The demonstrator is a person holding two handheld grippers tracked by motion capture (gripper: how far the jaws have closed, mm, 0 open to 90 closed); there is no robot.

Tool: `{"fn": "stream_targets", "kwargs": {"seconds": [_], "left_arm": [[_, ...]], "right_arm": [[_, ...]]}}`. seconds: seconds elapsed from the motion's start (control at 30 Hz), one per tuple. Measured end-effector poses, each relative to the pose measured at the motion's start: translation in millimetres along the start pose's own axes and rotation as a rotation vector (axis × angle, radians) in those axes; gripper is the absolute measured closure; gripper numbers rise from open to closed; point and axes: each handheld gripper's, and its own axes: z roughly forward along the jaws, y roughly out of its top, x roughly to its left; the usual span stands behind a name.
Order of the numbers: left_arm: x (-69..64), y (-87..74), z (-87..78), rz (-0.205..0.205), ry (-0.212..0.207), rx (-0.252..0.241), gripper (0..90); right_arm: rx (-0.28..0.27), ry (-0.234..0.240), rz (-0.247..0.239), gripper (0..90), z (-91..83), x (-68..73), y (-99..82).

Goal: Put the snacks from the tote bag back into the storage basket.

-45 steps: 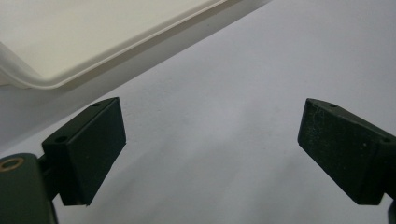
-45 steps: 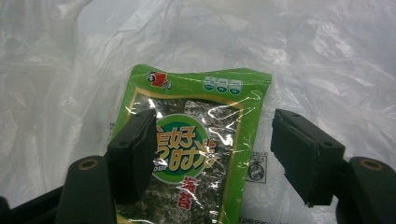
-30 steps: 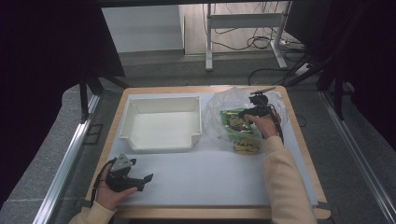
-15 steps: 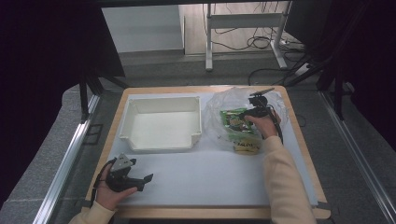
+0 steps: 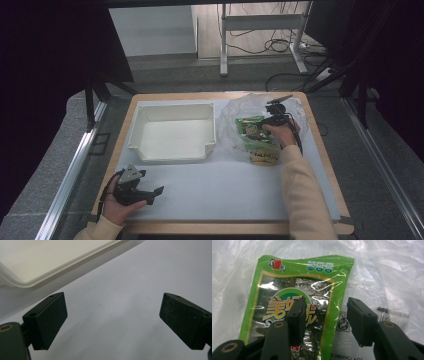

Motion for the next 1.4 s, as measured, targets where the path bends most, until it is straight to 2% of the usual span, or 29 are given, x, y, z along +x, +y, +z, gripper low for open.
{"fn": "stream_targets", "kwargs": {"seconds": [0.3, 0.5, 0.67, 1.03, 1.4], "left_arm": [[-0.1, 0.0, -0.2, 0.0, 0.0, -0.001, 7.9], [-0.5, 0.0, -0.2, 0.001, 0.001, 0.0, 7.9], [-0.8, 0.1, -0.5, 0.003, 0.0, -0.002, 7.9], [-1.0, 0.2, -0.6, 0.003, 0.003, -0.003, 7.9], [-0.6, 0.3, -0.6, 0.008, 0.005, -0.002, 7.9]], "right_arm": [[0.038, 0.006, 0.007, 58.8, 3.0, 0.0, -0.6], [0.062, 0.02, 0.057, 66.1, 6.7, 0.2, -1.7], [0.069, -0.017, 0.075, 70.1, 6.7, 5.6, -1.6], [0.063, -0.07, 0.078, 81.8, 3.9, 10.7, -2.4], [0.031, -0.074, 0.086, 87.8, 1.4, 12.4, -5.3]]}}
